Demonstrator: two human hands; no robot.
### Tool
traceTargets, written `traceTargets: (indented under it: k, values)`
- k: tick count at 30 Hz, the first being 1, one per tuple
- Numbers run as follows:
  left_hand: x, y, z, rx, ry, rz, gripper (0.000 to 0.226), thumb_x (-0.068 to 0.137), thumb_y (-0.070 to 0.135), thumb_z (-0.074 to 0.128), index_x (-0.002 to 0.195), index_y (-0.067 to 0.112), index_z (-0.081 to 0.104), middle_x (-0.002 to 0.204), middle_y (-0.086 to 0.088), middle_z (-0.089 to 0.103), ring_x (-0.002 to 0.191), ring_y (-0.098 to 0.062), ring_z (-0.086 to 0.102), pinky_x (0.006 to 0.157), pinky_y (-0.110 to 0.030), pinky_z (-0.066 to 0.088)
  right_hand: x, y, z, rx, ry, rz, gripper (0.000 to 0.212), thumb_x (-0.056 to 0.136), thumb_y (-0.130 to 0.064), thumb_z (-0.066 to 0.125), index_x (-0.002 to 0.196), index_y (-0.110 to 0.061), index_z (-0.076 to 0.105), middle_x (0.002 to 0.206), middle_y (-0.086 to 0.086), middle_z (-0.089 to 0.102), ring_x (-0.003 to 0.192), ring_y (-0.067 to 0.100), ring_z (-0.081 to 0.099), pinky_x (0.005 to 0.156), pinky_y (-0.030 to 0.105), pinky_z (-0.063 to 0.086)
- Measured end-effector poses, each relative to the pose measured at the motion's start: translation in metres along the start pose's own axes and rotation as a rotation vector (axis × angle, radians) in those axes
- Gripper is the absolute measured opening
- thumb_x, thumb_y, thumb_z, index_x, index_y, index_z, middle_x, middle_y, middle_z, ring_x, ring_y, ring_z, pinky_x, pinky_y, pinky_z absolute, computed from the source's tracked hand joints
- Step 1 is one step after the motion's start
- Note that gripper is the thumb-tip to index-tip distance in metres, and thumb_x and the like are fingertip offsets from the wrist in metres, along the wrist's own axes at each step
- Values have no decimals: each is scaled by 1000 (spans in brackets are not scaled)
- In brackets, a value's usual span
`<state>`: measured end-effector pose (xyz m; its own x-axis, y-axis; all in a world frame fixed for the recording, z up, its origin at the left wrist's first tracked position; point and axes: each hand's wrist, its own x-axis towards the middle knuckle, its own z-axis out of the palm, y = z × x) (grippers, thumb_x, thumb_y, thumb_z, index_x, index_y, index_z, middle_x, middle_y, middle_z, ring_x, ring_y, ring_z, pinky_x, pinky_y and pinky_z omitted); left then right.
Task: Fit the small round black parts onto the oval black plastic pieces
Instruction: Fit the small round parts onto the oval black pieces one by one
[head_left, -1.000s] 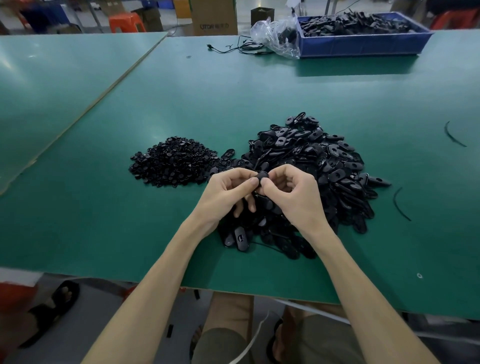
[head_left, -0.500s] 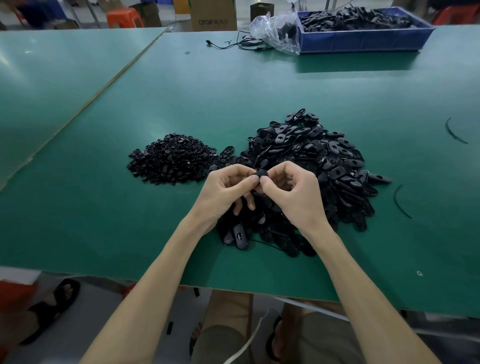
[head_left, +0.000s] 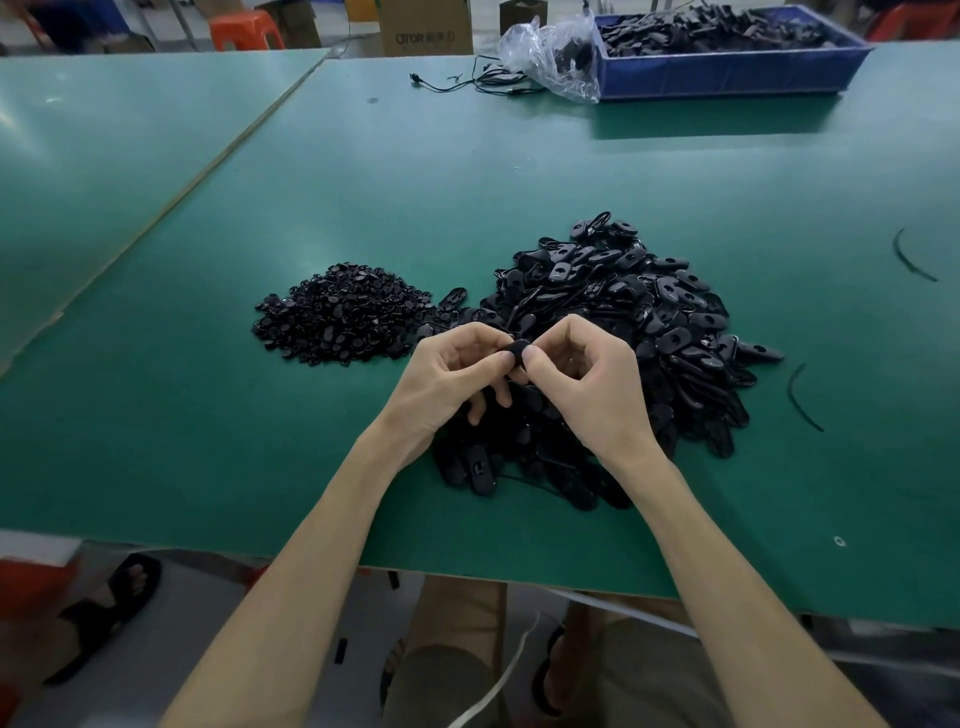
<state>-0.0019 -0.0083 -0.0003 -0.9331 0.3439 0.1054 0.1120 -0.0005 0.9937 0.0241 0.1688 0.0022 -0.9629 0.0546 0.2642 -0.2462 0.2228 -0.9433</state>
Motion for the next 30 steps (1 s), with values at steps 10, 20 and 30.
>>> traceTargets:
  k: [10,20,30]
  values:
    - [-1,-1,4,50,48,-3,15,97,-8,56,94,6,60,68,3,67,57,-14,62,39,-22,43,-1,3,3,-76,-29,6,18,88,-17,75,73,-19,64,66,-6,66,58,3,53,58,17,44]
    - [1,-1,-1,-63,-7,-7,7,98,7,67,103,7,72,82,-4,76,59,-17,67,46,-23,48,0,0,-2,5,24,32,14,91,-22,72,80,-15,69,77,6,76,75,33,72,73,48,60]
    - [1,-4,2,-50,73,12,8,99,6,66,106,3,70,82,-8,75,56,-20,64,45,-25,48,1,2,-1,-2,-1,31,11,95,-18,74,86,-15,72,79,-4,78,75,17,74,71,30,60]
